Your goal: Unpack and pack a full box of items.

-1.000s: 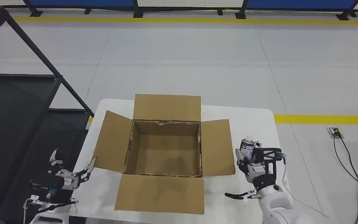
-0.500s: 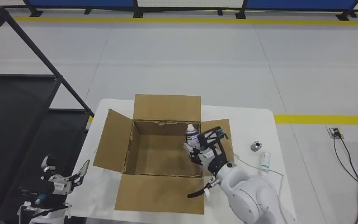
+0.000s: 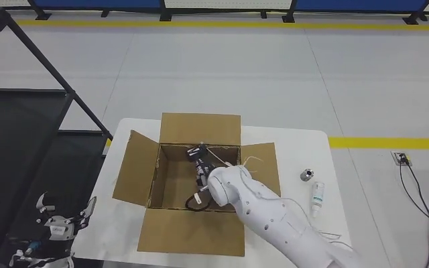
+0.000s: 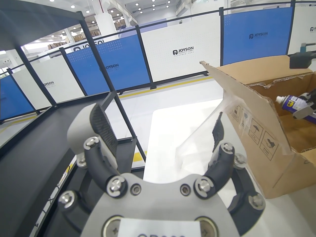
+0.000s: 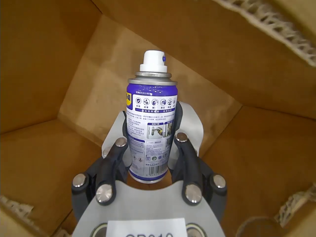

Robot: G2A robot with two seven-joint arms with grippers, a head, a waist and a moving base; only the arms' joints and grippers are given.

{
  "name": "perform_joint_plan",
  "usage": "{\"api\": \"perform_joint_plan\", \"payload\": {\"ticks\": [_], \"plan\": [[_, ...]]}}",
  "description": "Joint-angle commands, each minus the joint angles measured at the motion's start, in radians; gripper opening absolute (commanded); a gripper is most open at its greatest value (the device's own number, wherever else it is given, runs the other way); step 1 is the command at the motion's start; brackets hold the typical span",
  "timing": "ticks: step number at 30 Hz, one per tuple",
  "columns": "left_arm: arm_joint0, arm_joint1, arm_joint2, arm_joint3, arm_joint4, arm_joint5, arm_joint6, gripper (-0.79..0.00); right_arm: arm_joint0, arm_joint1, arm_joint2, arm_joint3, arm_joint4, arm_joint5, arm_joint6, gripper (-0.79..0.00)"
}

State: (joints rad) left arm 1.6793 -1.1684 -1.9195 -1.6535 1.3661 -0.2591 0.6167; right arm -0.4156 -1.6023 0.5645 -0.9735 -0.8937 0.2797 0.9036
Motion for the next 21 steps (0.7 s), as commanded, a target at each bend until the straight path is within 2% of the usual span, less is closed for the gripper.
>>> {"api": "perform_joint_plan", "payload": {"ticks": [1, 2, 3, 8, 12, 13, 14, 15, 18, 21], "plan": [[-0.001, 0.001, -0.005, 0.005, -0.002, -0.006, 0.003, 0.0, 0.025, -0.028, -0.023, 0.077, 0.018, -0.001, -0.006, -0.499], [-0.001, 0.001, -0.008, 0.008, -0.003, -0.008, 0.004, 0.0, 0.036, -0.042, -0.032, 0.11, 0.029, -0.005, -0.006, -0.336], [-0.002, 0.001, -0.01, 0.01, -0.003, -0.01, 0.004, 0.0, 0.047, -0.055, -0.042, 0.139, 0.033, -0.006, -0.009, 0.0], [-0.007, 0.002, -0.016, 0.018, 0.003, -0.018, 0.005, 0.0, 0.068, -0.097, -0.054, 0.198, 0.051, -0.007, -0.046, 0.0], [-0.012, 0.003, -0.015, 0.017, 0.013, -0.027, 0.004, 0.0, 0.04, -0.091, -0.027, 0.139, 0.045, -0.011, -0.094, 0.0], [-0.013, 0.003, -0.013, 0.016, 0.017, -0.029, 0.004, 0.0, 0.026, -0.084, -0.016, 0.11, 0.035, -0.008, -0.108, -0.142], [-0.014, 0.003, -0.011, 0.014, 0.022, -0.03, 0.004, 0.0, 0.006, -0.075, -0.005, 0.071, 0.022, -0.009, -0.122, -0.446], [-0.015, 0.003, -0.009, 0.012, 0.026, -0.031, 0.003, 0.0, -0.017, -0.063, 0.011, 0.025, 0.01, -0.014, -0.136, -0.785], [-0.016, 0.003, -0.003, 0.006, 0.038, -0.031, 0.004, 0.0, -0.11, -0.016, 0.07, -0.15, -0.061, -0.022, -0.15, -0.785], [-0.018, 0.003, 0.001, 0.002, 0.044, -0.03, 0.002, 0.0, -0.249, 0.044, 0.149, -0.377, -0.169, -0.05, -0.143, -0.785]]}}
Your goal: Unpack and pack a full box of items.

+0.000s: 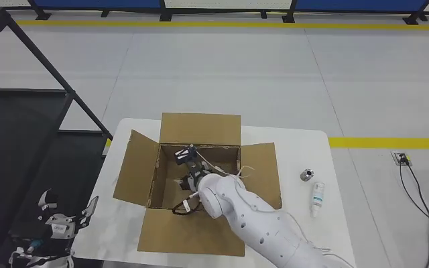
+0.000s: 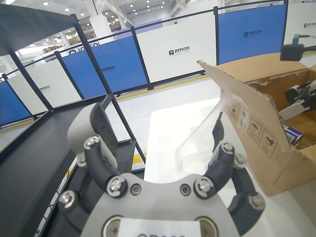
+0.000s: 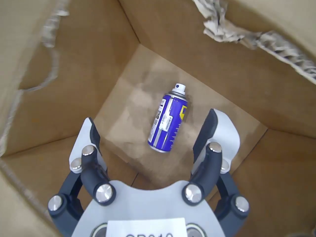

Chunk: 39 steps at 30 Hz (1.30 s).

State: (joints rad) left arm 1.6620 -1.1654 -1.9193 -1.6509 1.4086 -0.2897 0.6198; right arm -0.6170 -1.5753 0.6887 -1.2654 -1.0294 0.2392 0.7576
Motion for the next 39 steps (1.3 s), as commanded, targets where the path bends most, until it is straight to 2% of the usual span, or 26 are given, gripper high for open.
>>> {"api": "perform_joint_plan", "payload": {"ticks": [1, 6, 11, 17, 20, 23, 24, 25, 27, 28, 29, 31, 33, 35, 39], "plan": [[-0.001, 0.0, 0.001, -0.001, 0.003, 0.0, -0.001, 0.0, -0.103, 0.037, 0.057, -0.166, -0.069, -0.025, 0.008, -0.785], [-0.004, 0.0, 0.005, -0.007, 0.012, -0.003, -0.006, 0.0, -0.382, 0.117, 0.231, -0.536, -0.21, -0.125, -0.02, -0.785], [-0.006, 0.0, 0.016, -0.018, 0.023, -0.003, -0.008, 0.0, -0.605, 0.159, 0.398, -0.759, -0.222, -0.212, -0.127, -0.785], [-0.005, 0.0, 0.025, -0.027, 0.035, 0.0, -0.008, 0.0, -0.789, 0.185, 0.589, -0.877, -0.177, -0.237, -0.221, -0.785], [-0.005, 0.0, 0.029, -0.029, 0.039, -0.002, -0.008, 0.0, -0.844, 0.189, 0.683, -0.887, -0.145, -0.177, -0.271, -0.785], [-0.007, 0.0, 0.034, -0.031, 0.045, -0.002, -0.009, 0.0, -0.871, 0.187, 0.75, -0.869, -0.135, -0.065, -0.325, -0.785], [-0.007, 0.0, 0.035, -0.032, 0.046, -0.001, -0.01, 0.0, -0.878, 0.187, 0.775, -0.861, -0.126, -0.025, -0.339, -0.693], [-0.007, -0.001, 0.036, -0.033, 0.046, 0.0, -0.011, 0.0, -0.883, 0.186, 0.794, -0.853, -0.114, 0.007, -0.343, -0.529], [-0.009, 0.0, 0.039, -0.034, 0.05, 0.001, -0.014, 0.0, -0.885, 0.186, 0.832, -0.826, -0.123, 0.07, -0.325, -0.416], [-0.01, 0.0, 0.041, -0.036, 0.053, 0.002, -0.015, 0.0, -0.878, 0.186, 0.843, -0.807, -0.143, 0.107, -0.3, -0.262], [-0.01, 0.0, 0.042, -0.037, 0.054, 0.002, -0.016, 0.0, -0.868, 0.187, 0.847, -0.782, -0.175, 0.136, -0.271, -0.237], [-0.011, 0.0, 0.045, -0.038, 0.06, 0.003, -0.019, 0.0, -0.83, 0.189, 0.838, -0.72, -0.262, 0.193, -0.19, -0.058], [-0.013, 0.0, 0.049, -0.04, 0.063, 0.003, -0.022, 0.0, -0.774, 0.19, 0.827, -0.651, -0.328, 0.233, -0.106, -0.006], [-0.014, 0.0, 0.052, -0.042, 0.067, 0.003, -0.024, 0.0, -0.71, 0.188, 0.814, -0.58, -0.367, 0.278, -0.033, -0.028], [-0.014, 0.0, 0.054, -0.046, 0.077, 0.001, -0.017, 0.0, -0.605, 0.188, 0.814, -0.444, -0.411, 0.289, 0.106, -0.074]]}}
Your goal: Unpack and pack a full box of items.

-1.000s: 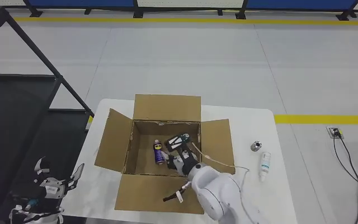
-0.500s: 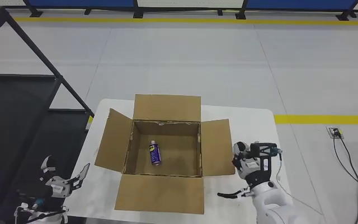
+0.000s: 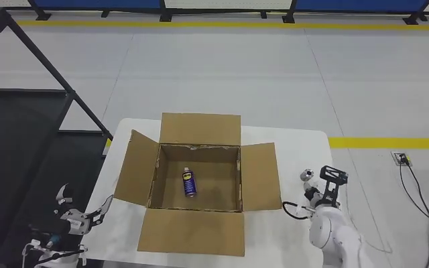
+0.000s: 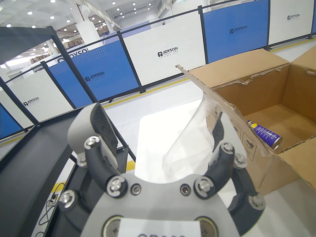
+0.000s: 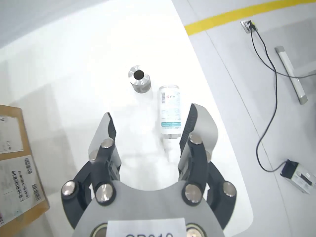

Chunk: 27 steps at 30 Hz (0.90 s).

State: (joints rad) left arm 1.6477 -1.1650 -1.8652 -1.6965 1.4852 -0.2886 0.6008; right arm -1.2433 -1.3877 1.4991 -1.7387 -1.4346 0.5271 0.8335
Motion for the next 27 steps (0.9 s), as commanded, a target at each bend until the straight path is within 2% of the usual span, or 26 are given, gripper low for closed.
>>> {"api": "perform_joint_plan", "payload": {"ticks": [1, 6, 9, 10, 21, 27], "plan": [[0.001, 0.0, 0.0, 0.0, 0.002, -0.002, 0.003, 0.0, 0.044, 0.001, 0.012, 0.055, -0.005, -0.003, 0.053, -0.086], [0.001, 0.001, 0.0, 0.002, 0.007, -0.001, 0.008, 0.0, 0.103, 0.006, 0.065, 0.149, 0.04, -0.051, 0.109, -0.142], [0.0, 0.001, 0.003, 0.002, 0.0, -0.009, 0.002, 0.0, 0.121, 0.01, 0.083, 0.192, 0.04, -0.077, 0.139, -0.243], [0.0, 0.001, 0.006, -0.001, -0.009, -0.019, -0.001, 0.0, 0.126, 0.011, 0.081, 0.208, 0.03, -0.081, 0.154, -0.305], [0.005, 0.003, 0.0, -0.023, -0.02, -0.035, -0.02, 0.0, 0.168, 0.012, 0.069, 0.284, 0.037, -0.126, 0.2, -0.428], [0.009, 0.003, -0.005, -0.021, -0.026, -0.03, -0.016, 0.0, 0.182, 0.014, 0.062, 0.309, 0.04, -0.155, 0.219, -0.453]]}}
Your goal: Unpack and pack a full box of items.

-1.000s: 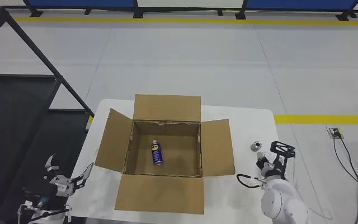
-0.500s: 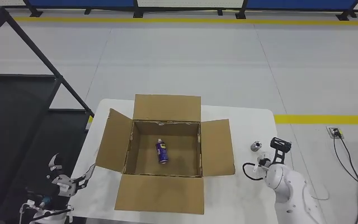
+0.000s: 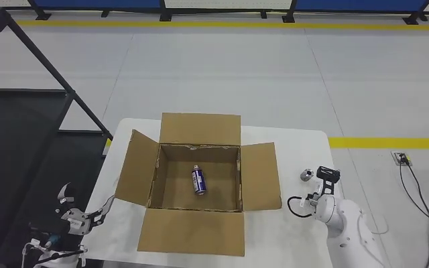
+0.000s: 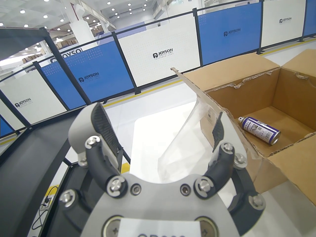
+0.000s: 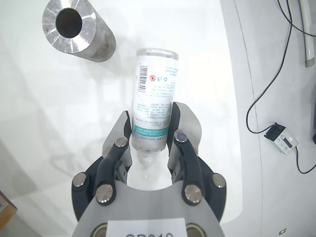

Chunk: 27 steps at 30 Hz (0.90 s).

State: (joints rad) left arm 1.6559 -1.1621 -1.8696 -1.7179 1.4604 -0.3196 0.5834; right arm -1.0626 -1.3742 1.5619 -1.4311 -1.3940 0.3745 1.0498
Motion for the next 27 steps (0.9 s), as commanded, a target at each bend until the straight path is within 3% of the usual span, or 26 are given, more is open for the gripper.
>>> {"api": "perform_joint_plan", "payload": {"ticks": [1, 3, 5, 9, 14, 17, 21, 24, 27], "plan": [[0.001, 0.0, -0.002, 0.001, -0.002, 0.001, 0.002, 0.0, 0.003, 0.0, -0.003, 0.005, -0.002, -0.003, 0.006, -0.465], [0.002, 0.0, -0.004, 0.001, -0.005, 0.001, 0.005, 0.0, 0.008, 0.0, -0.005, 0.01, -0.006, -0.002, 0.012, -0.573], [0.003, 0.0, -0.007, 0.002, -0.01, 0.001, 0.006, 0.0, 0.01, 0.0, -0.004, 0.007, -0.003, 0.0, 0.003, -0.785], [0.004, 0.001, -0.012, 0.006, -0.014, -0.001, 0.012, 0.0, -0.039, -0.002, 0.006, -0.11, 0.036, 0.009, -0.083, -0.785], [0.006, 0.001, -0.019, 0.005, -0.024, 0.001, 0.021, 0.0, -0.201, -0.008, -0.008, -0.436, 0.066, 0.028, -0.233, -0.785], [0.01, 0.001, -0.026, 0.007, -0.034, 0.001, 0.029, 0.0, -0.289, -0.016, -0.076, -0.643, 0.037, 0.064, -0.395, -0.785], [0.021, 0.0, -0.031, 0.018, -0.042, 0.001, 0.054, 0.0, -0.369, -0.025, -0.214, -0.8, 0.086, -0.023, -0.63, -0.785], [0.03, -0.001, -0.035, 0.028, -0.044, -0.002, 0.075, 0.0, -0.348, -0.026, -0.309, -0.786, 0.064, -0.131, -0.61, -0.785], [0.036, -0.001, -0.043, 0.04, -0.057, -0.004, 0.093, 0.0, -0.22, -0.036, -0.419, -0.689, 0.025, -0.171, -0.471, -0.785]]}}
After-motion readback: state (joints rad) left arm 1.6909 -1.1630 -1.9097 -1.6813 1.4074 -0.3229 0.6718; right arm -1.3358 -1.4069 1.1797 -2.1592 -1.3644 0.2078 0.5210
